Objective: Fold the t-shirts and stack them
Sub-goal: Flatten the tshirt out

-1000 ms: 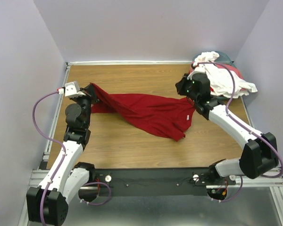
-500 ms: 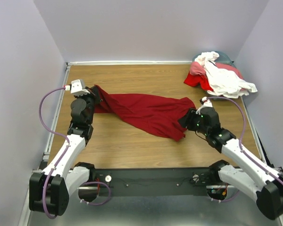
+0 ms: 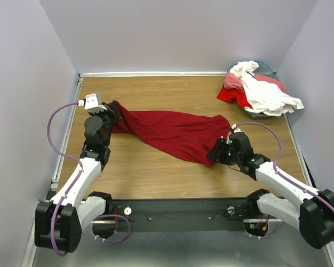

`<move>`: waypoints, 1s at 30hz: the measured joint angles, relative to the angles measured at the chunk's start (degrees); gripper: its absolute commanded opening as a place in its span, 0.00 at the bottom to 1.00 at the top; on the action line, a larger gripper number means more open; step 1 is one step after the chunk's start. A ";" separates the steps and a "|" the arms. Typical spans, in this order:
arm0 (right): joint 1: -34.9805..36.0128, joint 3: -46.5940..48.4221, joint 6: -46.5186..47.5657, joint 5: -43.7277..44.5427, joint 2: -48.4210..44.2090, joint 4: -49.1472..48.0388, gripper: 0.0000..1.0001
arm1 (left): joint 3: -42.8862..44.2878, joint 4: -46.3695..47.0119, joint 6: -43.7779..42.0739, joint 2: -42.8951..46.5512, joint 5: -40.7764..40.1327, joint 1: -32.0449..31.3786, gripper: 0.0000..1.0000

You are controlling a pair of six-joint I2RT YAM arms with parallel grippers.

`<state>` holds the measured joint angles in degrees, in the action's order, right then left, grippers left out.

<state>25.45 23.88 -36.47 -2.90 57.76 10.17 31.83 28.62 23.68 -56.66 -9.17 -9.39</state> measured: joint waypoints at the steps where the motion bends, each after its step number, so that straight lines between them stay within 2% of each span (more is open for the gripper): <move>1: 0.00 -0.07 -0.02 0.00 0.00 -0.04 0.69 | 0.00 0.02 0.00 -0.15 0.00 0.00 0.00; 3: 0.00 -0.13 -0.09 0.00 0.39 -0.31 0.68 | 0.00 0.02 0.00 -0.44 0.00 0.00 0.00; 6: 0.00 -0.20 -0.22 -0.02 2.43 -1.38 0.58 | 0.00 0.00 0.00 -0.79 0.07 0.00 0.00; 9: 0.00 -0.44 -0.76 -0.63 4.72 -2.73 0.31 | 0.02 0.04 0.00 -0.81 0.28 0.00 0.00; 10: 0.00 -0.48 -0.79 -0.90 5.27 -3.15 0.16 | 0.02 0.04 0.00 -0.81 0.33 0.00 0.00; 12: 0.00 -0.52 -0.59 -1.40 5.77 -3.56 0.09 | 0.02 0.04 0.00 -0.81 0.44 0.00 0.00; 18: 0.00 0.59 -0.79 -1.51 4.92 -3.17 0.08 | 0.02 0.07 0.00 -0.79 0.70 0.00 0.00; 26: 0.00 16.92 4.74 1.66 4.52 -0.39 0.08 | 0.02 0.02 0.00 -0.46 0.85 0.00 0.00; 30: 1.36 18.91 8.02 0.17 1.66 -0.61 0.10 | 0.02 0.04 0.00 1.22 0.83 0.00 0.00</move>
<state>26.81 42.78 -28.45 -2.72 59.42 9.56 31.86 28.67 23.68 -55.44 -8.34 -9.39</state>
